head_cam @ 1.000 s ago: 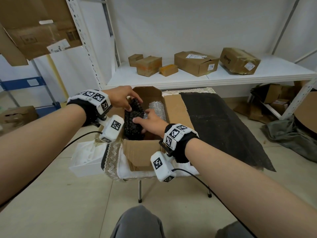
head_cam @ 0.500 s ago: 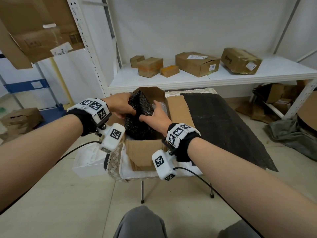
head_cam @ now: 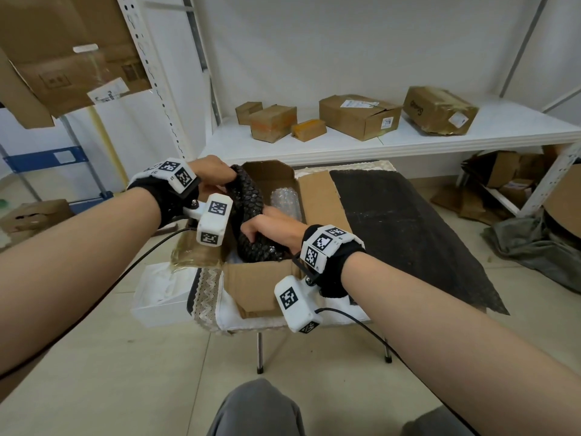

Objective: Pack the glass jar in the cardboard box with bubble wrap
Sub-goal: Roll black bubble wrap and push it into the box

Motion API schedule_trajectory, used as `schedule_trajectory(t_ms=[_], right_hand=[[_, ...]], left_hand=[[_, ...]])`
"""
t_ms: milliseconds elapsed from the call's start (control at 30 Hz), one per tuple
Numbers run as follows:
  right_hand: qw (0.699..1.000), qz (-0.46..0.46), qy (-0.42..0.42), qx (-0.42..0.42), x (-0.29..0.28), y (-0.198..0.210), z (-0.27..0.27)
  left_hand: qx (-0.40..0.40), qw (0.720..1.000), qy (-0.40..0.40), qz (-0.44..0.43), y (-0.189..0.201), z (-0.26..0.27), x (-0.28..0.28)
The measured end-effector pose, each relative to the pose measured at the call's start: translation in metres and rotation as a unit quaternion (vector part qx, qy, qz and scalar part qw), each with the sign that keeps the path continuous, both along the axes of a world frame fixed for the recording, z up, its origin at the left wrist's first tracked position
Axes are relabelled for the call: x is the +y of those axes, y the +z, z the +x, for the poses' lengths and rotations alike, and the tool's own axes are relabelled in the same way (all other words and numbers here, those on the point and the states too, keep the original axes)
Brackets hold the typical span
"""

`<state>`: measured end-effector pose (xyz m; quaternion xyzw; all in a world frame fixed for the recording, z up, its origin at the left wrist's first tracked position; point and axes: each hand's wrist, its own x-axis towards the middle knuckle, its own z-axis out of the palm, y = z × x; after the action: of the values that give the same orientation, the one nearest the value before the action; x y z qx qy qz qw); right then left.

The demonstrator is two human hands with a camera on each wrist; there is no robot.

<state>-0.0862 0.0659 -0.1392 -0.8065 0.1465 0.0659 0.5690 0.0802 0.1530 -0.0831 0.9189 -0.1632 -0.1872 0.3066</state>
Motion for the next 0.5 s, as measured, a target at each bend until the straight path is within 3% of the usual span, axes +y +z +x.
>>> schedule_trajectory(t_ms=[67, 167, 233, 333, 500], right_hand=[[0.998, -0.032, 0.039, 0.031, 0.002, -0.001, 0.006], [0.99, -0.089, 0.09, 0.058, 0.009, -0.008, 0.017], [0.988, -0.108, 0.102, 0.05, 0.013, -0.013, 0.022], [0.99, -0.1, 0.092, 0.038, 0.011, -0.016, 0.024], [1.0, 0.022, 0.0, 0.006, -0.002, -0.022, 0.016]], left_hand=[[0.013, 1.0, 0.0, 0.024, 0.0, 0.007, 0.001], [0.038, 0.999, -0.018, -0.009, 0.023, -0.037, 0.002], [0.036, 0.998, -0.05, 0.012, 0.03, -0.049, 0.0], [-0.031, 0.988, -0.095, 0.115, 0.029, -0.043, 0.002], [-0.187, 0.955, -0.121, 0.195, 0.019, -0.041, -0.002]])
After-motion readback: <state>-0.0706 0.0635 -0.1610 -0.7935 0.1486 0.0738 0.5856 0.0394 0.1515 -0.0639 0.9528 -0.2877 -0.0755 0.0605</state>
